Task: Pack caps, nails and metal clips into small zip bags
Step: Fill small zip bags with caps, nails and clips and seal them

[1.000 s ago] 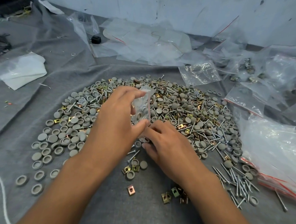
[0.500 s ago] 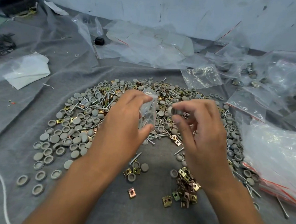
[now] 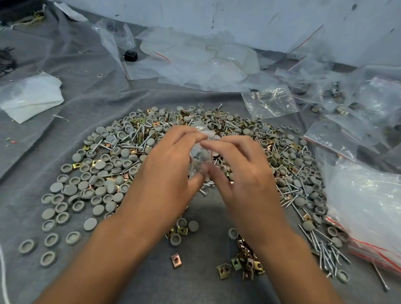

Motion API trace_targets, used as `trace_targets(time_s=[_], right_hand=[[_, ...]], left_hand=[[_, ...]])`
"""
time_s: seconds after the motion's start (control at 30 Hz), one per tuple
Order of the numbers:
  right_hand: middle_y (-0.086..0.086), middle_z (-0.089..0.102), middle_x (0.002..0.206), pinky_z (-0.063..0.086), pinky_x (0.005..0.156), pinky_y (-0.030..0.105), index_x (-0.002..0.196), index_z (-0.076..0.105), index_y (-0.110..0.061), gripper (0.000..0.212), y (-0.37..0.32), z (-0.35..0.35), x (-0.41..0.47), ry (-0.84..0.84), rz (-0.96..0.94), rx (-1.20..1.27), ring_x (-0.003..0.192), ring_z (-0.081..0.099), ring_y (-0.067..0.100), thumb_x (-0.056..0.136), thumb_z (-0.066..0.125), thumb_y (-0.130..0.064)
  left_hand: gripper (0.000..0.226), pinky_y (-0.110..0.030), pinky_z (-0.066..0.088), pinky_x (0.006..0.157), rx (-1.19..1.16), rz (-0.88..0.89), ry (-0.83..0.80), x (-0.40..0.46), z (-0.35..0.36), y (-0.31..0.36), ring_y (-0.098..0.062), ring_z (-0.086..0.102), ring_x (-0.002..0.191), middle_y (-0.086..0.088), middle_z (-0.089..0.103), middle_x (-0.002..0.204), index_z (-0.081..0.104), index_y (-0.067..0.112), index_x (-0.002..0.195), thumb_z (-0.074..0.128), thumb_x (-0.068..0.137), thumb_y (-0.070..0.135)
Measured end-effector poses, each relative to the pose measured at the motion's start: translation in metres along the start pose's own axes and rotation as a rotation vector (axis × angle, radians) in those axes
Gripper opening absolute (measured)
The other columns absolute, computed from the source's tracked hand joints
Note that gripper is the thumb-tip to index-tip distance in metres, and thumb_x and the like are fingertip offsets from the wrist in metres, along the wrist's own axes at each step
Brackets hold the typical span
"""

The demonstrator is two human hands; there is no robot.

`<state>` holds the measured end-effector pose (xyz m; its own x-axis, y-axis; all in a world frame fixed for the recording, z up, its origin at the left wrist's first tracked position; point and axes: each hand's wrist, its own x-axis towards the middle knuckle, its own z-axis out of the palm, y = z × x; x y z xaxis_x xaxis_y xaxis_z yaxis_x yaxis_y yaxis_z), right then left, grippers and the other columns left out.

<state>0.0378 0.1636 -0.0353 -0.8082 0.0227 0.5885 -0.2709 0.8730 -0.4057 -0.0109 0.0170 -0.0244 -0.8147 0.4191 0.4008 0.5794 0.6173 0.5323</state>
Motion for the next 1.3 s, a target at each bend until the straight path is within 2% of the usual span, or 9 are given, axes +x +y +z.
trace_targets(time_s=[0.13, 0.27, 0.4, 0.53, 0.67, 0.9, 1.03, 1.13, 1.3], right_hand=[[-0.019, 0.056, 0.101, 0.039, 0.078, 0.007, 0.106, 0.062, -0.029, 0.010, 0.003, -0.011, -0.003, -0.075, 0.150, 0.107, 0.089, 0.051, -0.004, 0.098, 0.061, -0.035], [-0.028, 0.054, 0.097, 0.043, 0.072, 0.015, 0.100, 0.055, -0.047, 0.026, 0.009, -0.012, -0.013, -0.677, 0.209, 0.047, 0.091, 0.050, -0.012, 0.082, 0.067, -0.061], [-0.024, 0.051, 0.099, 0.049, 0.079, 0.024, 0.105, 0.061, -0.045, 0.028, 0.006, -0.003, -0.019, -0.835, 0.128, 0.003, 0.091, 0.049, -0.007, 0.083, 0.076, -0.052], [-0.026, 0.051, 0.102, 0.048, 0.086, 0.026, 0.096, 0.054, -0.043, 0.013, 0.008, -0.003, -0.015, -0.695, 0.160, 0.063, 0.096, 0.048, -0.006, 0.091, 0.067, -0.045], [-0.024, 0.052, 0.112, 0.049, 0.090, 0.035, 0.106, 0.056, -0.034, 0.016, 0.005, 0.006, -0.009, -0.496, 0.126, 0.014, 0.104, 0.048, 0.005, 0.094, 0.067, -0.033], [-0.006, 0.066, 0.104, 0.035, 0.073, 0.026, 0.107, 0.064, -0.019, 0.018, 0.006, 0.017, -0.008, -0.465, -0.086, -0.130, 0.090, 0.039, 0.011, 0.091, 0.071, -0.022], [-0.004, 0.065, 0.110, 0.049, 0.079, 0.035, 0.117, 0.063, -0.018, 0.027, 0.005, 0.018, -0.011, -0.497, -0.137, -0.182, 0.098, 0.050, 0.017, 0.091, 0.071, -0.024], [-0.014, 0.058, 0.116, 0.047, 0.091, 0.031, 0.120, 0.058, -0.026, 0.024, 0.010, 0.014, -0.012, -0.470, -0.011, -0.085, 0.108, 0.047, 0.009, 0.098, 0.062, -0.031], [-0.028, 0.052, 0.104, 0.037, 0.083, 0.007, 0.115, 0.056, -0.033, 0.016, 0.011, -0.015, -0.003, 0.054, 0.056, 0.118, 0.094, 0.049, -0.008, 0.099, 0.059, -0.031]], left_hand=[[0.063, -0.019, 0.043, 0.096, 0.024, -0.025, 0.023, 0.002, -0.004, -0.005, 0.002, 0.044, 0.091, 0.015, 0.051, 0.126, 0.057, 0.022, 0.136, 0.077, 0.076, 0.031], [0.065, -0.030, 0.047, 0.100, 0.024, -0.050, 0.049, 0.004, -0.006, -0.007, -0.004, 0.049, 0.099, 0.012, 0.053, 0.128, 0.057, 0.022, 0.136, 0.081, 0.076, 0.028], [0.065, -0.031, 0.046, 0.101, 0.023, -0.042, 0.053, 0.004, -0.007, -0.008, -0.007, 0.051, 0.102, 0.010, 0.054, 0.129, 0.058, 0.021, 0.136, 0.083, 0.076, 0.025], [0.066, -0.028, 0.045, 0.101, 0.025, -0.043, 0.059, 0.004, -0.007, -0.008, -0.009, 0.053, 0.105, 0.011, 0.054, 0.129, 0.057, 0.023, 0.136, 0.083, 0.076, 0.025], [0.065, -0.032, 0.046, 0.102, 0.025, -0.034, 0.063, 0.005, -0.007, -0.008, -0.011, 0.054, 0.108, 0.008, 0.056, 0.128, 0.059, 0.018, 0.134, 0.084, 0.074, 0.020], [0.064, -0.027, 0.044, 0.102, 0.031, -0.037, 0.070, 0.004, -0.007, -0.009, -0.009, 0.053, 0.107, 0.010, 0.055, 0.128, 0.059, 0.020, 0.135, 0.084, 0.075, 0.021], [0.065, -0.030, 0.044, 0.103, 0.036, -0.041, 0.066, 0.004, -0.008, -0.009, -0.009, 0.053, 0.110, 0.010, 0.055, 0.129, 0.058, 0.021, 0.135, 0.083, 0.076, 0.022], [0.065, -0.031, 0.045, 0.103, 0.039, -0.044, 0.058, 0.003, -0.009, -0.009, -0.008, 0.051, 0.107, 0.010, 0.055, 0.128, 0.058, 0.021, 0.135, 0.083, 0.075, 0.022], [0.064, -0.026, 0.044, 0.099, 0.043, -0.033, 0.049, 0.004, -0.009, -0.007, -0.003, 0.046, 0.100, 0.009, 0.055, 0.127, 0.058, 0.020, 0.135, 0.081, 0.076, 0.026]])
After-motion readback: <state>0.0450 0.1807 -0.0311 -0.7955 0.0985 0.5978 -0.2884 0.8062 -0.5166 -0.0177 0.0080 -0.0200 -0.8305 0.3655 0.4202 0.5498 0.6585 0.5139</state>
